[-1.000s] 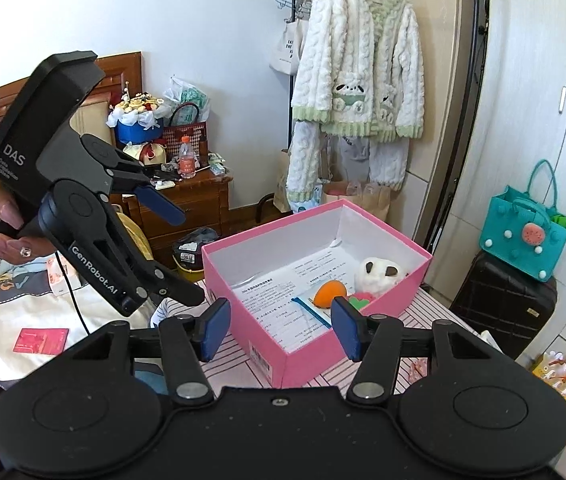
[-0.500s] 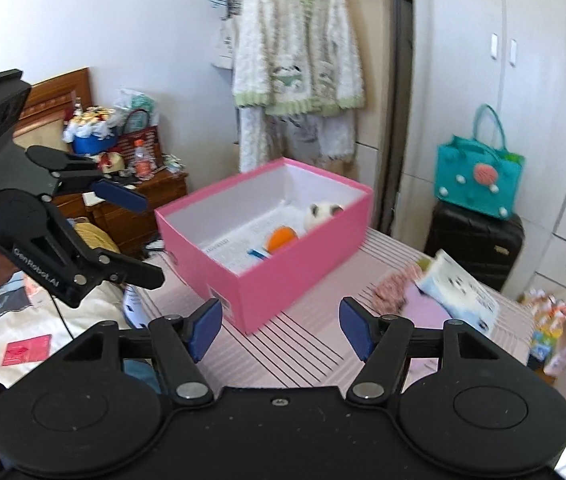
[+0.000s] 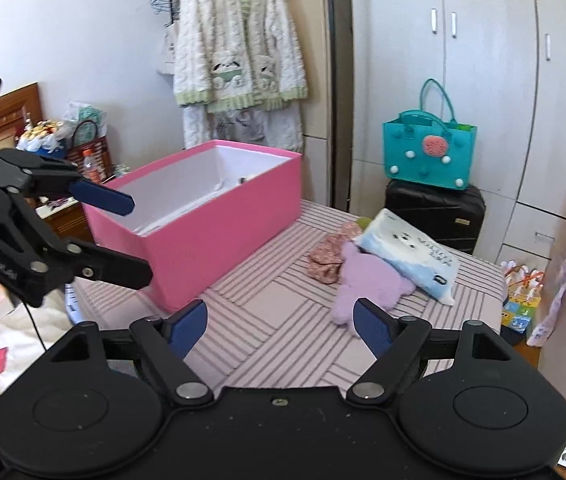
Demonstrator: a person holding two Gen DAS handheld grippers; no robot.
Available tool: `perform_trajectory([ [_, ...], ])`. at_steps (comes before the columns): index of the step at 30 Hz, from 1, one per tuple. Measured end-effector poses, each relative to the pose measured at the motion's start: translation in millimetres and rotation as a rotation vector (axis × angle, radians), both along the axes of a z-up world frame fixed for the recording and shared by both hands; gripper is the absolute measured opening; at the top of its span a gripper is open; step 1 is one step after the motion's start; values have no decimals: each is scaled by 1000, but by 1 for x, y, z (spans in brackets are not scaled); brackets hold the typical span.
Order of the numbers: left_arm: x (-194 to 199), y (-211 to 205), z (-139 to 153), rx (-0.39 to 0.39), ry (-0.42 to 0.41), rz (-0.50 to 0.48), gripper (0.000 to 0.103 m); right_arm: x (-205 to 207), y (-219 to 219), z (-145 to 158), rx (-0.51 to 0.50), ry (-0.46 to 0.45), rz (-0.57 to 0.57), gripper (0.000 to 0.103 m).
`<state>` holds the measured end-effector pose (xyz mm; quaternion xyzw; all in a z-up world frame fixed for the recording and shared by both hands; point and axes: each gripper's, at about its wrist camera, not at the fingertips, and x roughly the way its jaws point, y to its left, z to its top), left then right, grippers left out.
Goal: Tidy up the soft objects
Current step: 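Move both tools back toward the lilac plush bear on the table, then close the left gripper on the lilac plush bear while the right gripper grips it too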
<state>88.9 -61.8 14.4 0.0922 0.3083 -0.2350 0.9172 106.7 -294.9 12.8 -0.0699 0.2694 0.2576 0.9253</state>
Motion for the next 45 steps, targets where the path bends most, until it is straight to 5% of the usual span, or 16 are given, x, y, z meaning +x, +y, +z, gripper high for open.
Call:
perform_trajectory([
  [14, 43, -39, -28, -99, 16, -36, 97, 43, -25, -54, -106, -116, -54, 91],
  [20, 61, -51, -44, -138, 1, -15, 97, 62, -34, -73, -34, -29, -44, 91],
  [26, 95, -59, -68, -165, 122, 16, 93, 88, -28, -81, -13, 23, -35, 91],
  [33, 122, -64, -84, -214, 106, 77, 91, 120, -22, -95, 39, 111, -41, 91],
  [45, 153, -76, -108, -253, 186, 111, 58, 150, -22, -102, 97, 145, -91, 87],
])
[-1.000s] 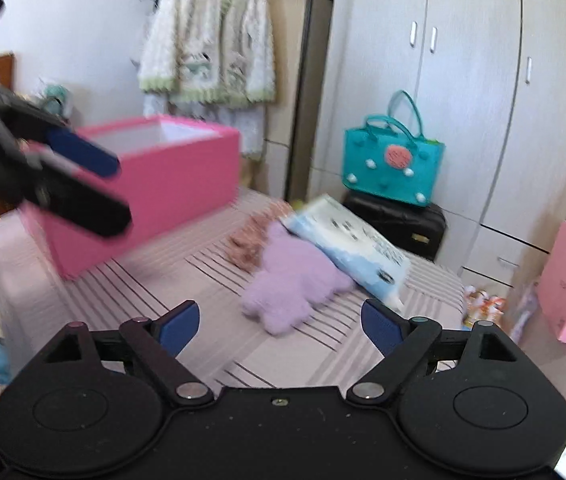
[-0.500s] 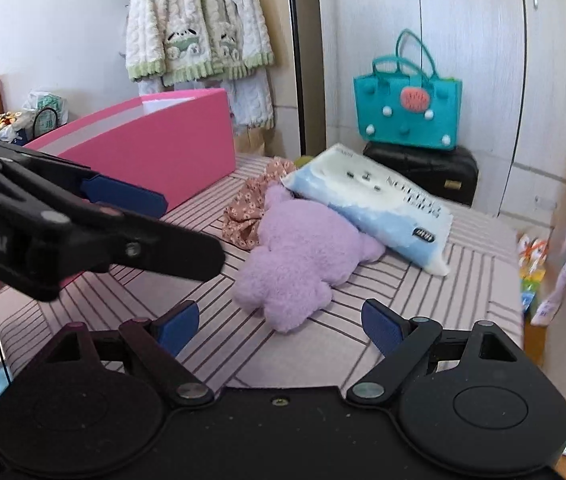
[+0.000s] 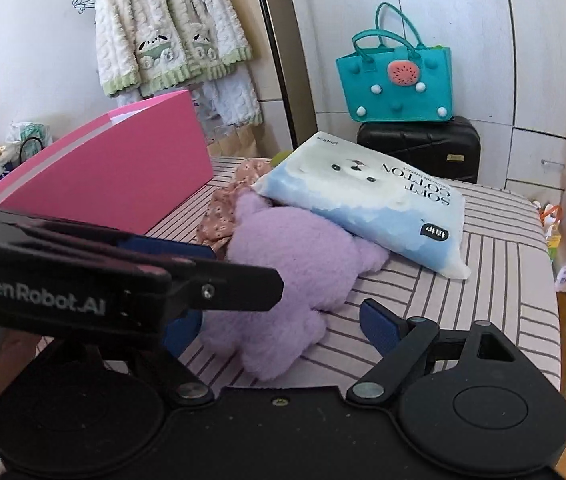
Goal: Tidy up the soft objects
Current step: 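Close the left gripper on the lilac plush bear while the right gripper grips it too, then lift the lilac plush bear with both grippers and carry it over the box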
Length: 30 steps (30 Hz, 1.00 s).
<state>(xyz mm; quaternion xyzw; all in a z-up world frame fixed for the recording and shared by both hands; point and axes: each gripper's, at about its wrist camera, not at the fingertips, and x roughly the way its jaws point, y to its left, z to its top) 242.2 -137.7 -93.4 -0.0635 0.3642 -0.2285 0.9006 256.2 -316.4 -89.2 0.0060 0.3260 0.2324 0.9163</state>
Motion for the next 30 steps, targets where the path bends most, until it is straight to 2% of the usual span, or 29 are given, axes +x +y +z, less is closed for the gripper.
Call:
perform_trajectory([
  [2, 1, -1, -2, 2, 3, 4, 52, 0, 2, 0, -12, -3, 25, 82],
  [3, 1, -1, -4, -4, 6, 10, 47, 0, 3, 1, -15, -3, 35, 74],
  [5, 2, 0, -8, -35, 28, 21, 38, 0, 4, 1, -17, -5, 32, 63],
  [10, -2, 0, -10, -65, 58, 17, 38, -7, 7, 2, -24, -9, 18, 59],
  [16, -14, -1, -8, -54, 77, 4, 38, -21, 7, 4, -24, 3, 33, 58],
  [22, -17, 2, -16, -97, 126, 39, 37, -31, 10, 3, -24, 1, 21, 57],
  [30, -28, 3, -9, -71, 137, 21, 34, -41, 10, 8, 9, 25, 0, 56],
])
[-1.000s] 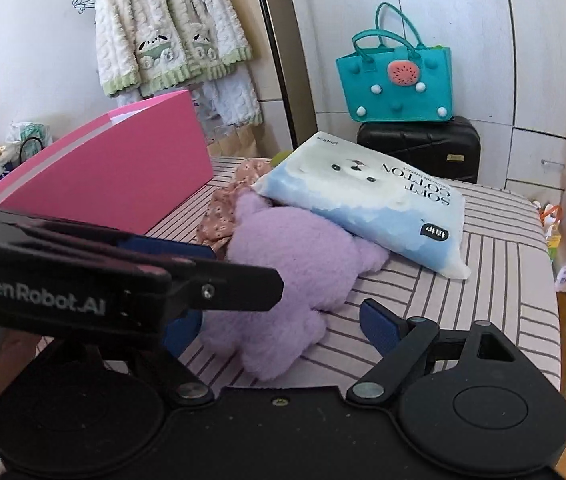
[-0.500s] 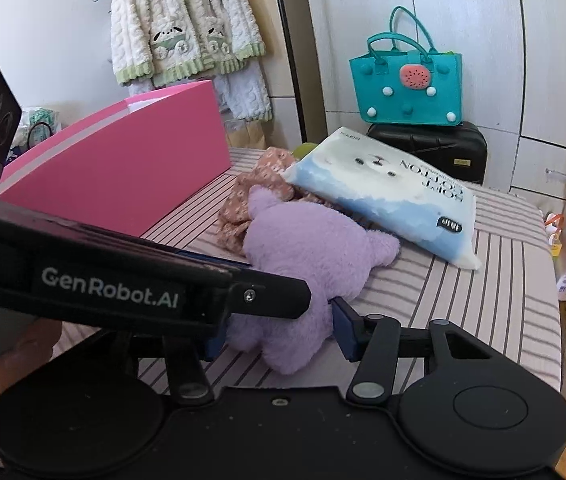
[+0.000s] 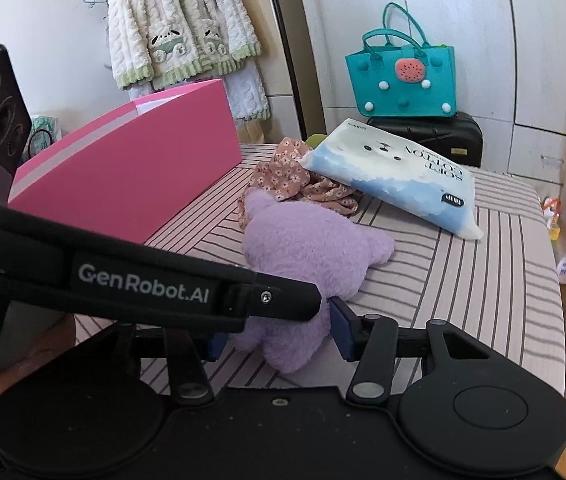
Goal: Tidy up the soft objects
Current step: 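Lift the lilac plush bear with both grippers and carry it over the box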
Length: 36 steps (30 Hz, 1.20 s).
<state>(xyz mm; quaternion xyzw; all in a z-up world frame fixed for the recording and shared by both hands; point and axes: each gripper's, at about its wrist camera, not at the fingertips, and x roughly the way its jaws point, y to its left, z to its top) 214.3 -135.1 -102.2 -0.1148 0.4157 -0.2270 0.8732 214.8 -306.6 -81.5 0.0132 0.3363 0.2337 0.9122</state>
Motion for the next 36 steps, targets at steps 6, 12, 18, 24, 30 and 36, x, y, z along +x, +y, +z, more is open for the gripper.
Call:
perform_trajectory([
  [6, -18, 5, 10, 17, -1, -19, 34, -16, 4, 9, 13, 19, -5, 56],
  [12, -37, 22, 23, 11, 37, -51, 35, -39, 16, 21, 9, 25, 32, 56],
  [18, -50, 39, 31, 6, 94, -89, 35, -56, 28, 31, 5, 76, 70, 56],
  [24, -70, 61, 44, -18, 105, -152, 35, -76, 39, 48, -16, 89, 129, 56],
  [30, -98, 79, 68, -9, 62, -190, 34, -100, 56, 70, -30, 68, 170, 56],
  [36, -119, 95, 93, 12, 37, -225, 34, -117, 71, 94, -41, 69, 212, 56],
])
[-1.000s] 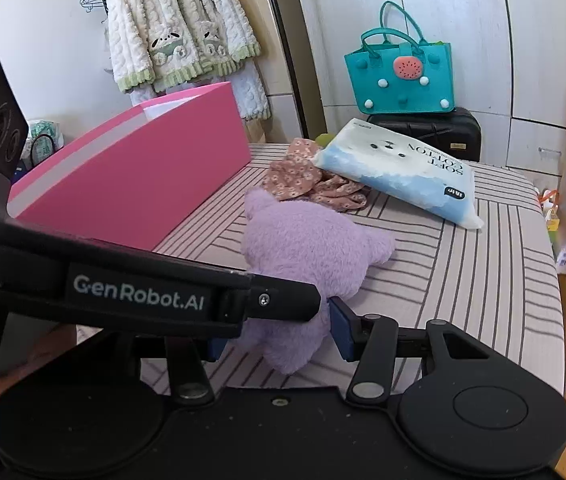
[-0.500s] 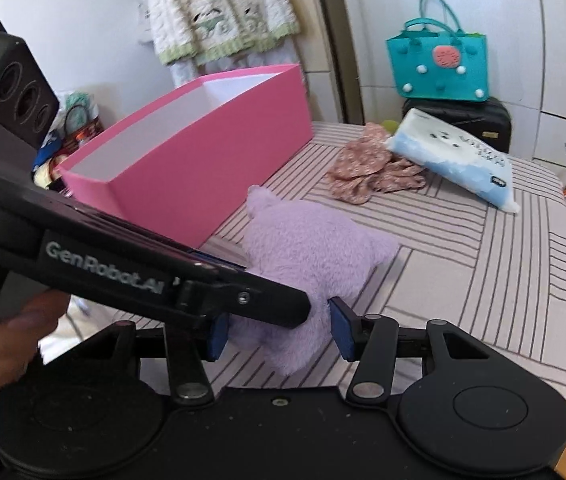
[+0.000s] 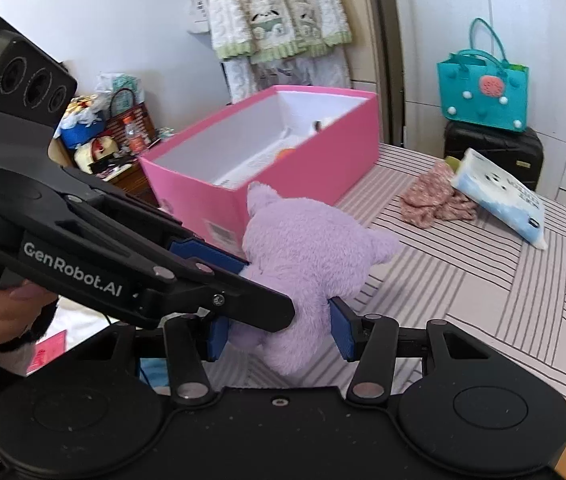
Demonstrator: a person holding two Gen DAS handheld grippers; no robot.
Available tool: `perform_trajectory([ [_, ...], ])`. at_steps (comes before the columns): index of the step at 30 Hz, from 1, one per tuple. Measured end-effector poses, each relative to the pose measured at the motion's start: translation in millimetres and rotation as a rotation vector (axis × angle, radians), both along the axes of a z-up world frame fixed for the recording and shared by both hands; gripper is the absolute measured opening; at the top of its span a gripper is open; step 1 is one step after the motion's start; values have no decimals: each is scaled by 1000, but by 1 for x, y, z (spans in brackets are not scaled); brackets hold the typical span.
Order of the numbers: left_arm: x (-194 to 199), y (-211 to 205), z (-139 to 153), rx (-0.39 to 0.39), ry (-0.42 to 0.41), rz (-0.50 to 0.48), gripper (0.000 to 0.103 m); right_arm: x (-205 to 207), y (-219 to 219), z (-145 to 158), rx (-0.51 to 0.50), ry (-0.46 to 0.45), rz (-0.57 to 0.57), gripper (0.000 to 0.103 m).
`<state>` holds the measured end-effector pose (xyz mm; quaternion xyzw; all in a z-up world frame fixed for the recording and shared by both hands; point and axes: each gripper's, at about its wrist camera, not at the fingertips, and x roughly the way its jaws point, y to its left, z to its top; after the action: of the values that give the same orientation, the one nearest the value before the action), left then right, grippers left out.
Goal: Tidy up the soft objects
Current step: 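Lift the lilac plush bear with both grippers and carry it over the box, then lower the lilac bear into the box beside the cat and open both grippers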
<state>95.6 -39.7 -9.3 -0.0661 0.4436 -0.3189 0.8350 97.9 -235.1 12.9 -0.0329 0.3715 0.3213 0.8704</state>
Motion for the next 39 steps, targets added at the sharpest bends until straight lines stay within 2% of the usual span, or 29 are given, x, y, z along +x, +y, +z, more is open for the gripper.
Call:
perform_trajectory([
  [3, -10, 10, 13, 2, -23, -3, 33, -8, 11, 12, -17, -19, 26, 56],
  [7, -25, 30, 28, -16, -87, 4, 33, -19, 28, 28, -46, -93, 57, 56],
  [11, -28, 49, 38, -34, -117, 25, 33, -20, 47, 41, -52, -146, 94, 56],
  [21, -18, 99, 51, -42, -200, 111, 33, 4, 101, 60, -84, -222, 174, 56],
  [25, -2, 120, 53, -51, -220, 161, 32, 23, 124, 64, -83, -225, 199, 57],
  [29, 21, 140, 57, -64, -206, 192, 32, 51, 142, 68, -79, -210, 235, 57],
  [34, 65, 158, 57, -74, -158, 215, 32, 94, 159, 67, -55, -153, 243, 56],
  [39, 115, 170, 43, -78, -124, 271, 32, 144, 178, 57, -58, -91, 228, 56],
])
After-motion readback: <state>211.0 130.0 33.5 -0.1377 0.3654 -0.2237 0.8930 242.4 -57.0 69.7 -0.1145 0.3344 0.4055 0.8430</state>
